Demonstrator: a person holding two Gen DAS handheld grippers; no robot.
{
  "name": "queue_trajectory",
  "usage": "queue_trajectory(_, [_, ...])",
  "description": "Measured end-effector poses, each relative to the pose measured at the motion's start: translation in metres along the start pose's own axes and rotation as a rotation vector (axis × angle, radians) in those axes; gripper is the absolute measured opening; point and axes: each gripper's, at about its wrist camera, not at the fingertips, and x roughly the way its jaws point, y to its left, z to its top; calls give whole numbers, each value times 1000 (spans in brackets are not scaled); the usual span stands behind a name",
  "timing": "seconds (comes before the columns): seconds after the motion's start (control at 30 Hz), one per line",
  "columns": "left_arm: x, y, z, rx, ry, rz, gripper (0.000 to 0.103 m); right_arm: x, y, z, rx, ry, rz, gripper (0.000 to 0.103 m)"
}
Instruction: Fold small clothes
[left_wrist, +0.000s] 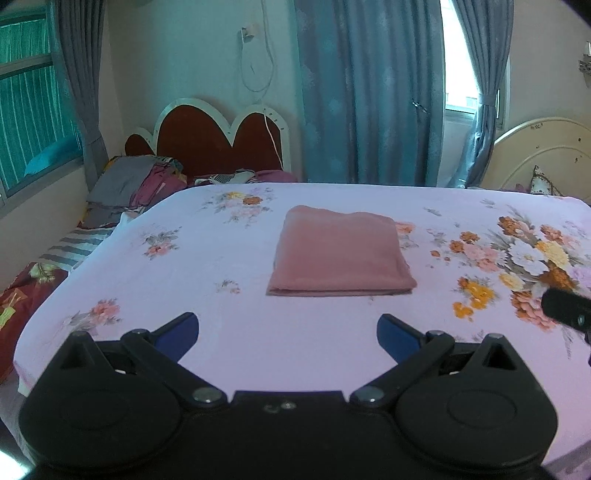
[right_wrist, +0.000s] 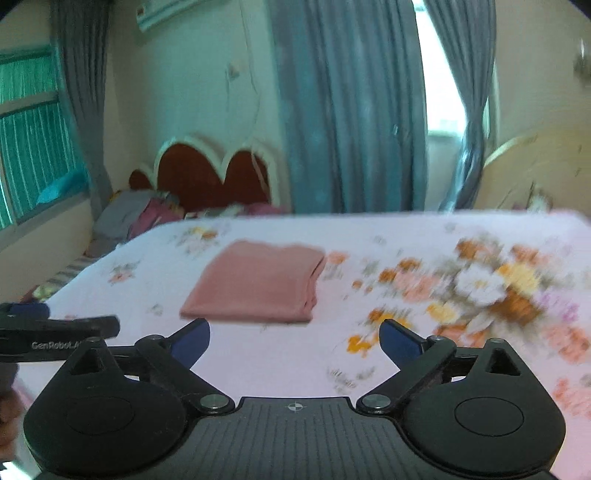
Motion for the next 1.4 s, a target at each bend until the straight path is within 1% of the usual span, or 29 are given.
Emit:
queue_trajectory(0.07, [-10,2,0,-13,-11,-3,103,-11,5,0,-18,-30,-14,98])
queue_trajectory(0.2, [-23,3,0,-24,-34,-9,103,-25,2,-1,-9,-47,0,98])
queue_trajectory(0.3, [-32,5,-1,-34,-44,-16,103,-30,-2,-1,-2,-57,4,98])
queue_trajectory(0.47, [-37,5,-1,-45,-52,-6,103,-35,-9,1,8,-68,5,98])
queue_trajectory(0.8, [-38,6,-2,-52,-52,11,103,-35,-20,3,28,-66,19,98])
queue_trajectory(1.4, [-37,6,-1,-60,-48,12,103,-32,-22,6,27,-60,40,98])
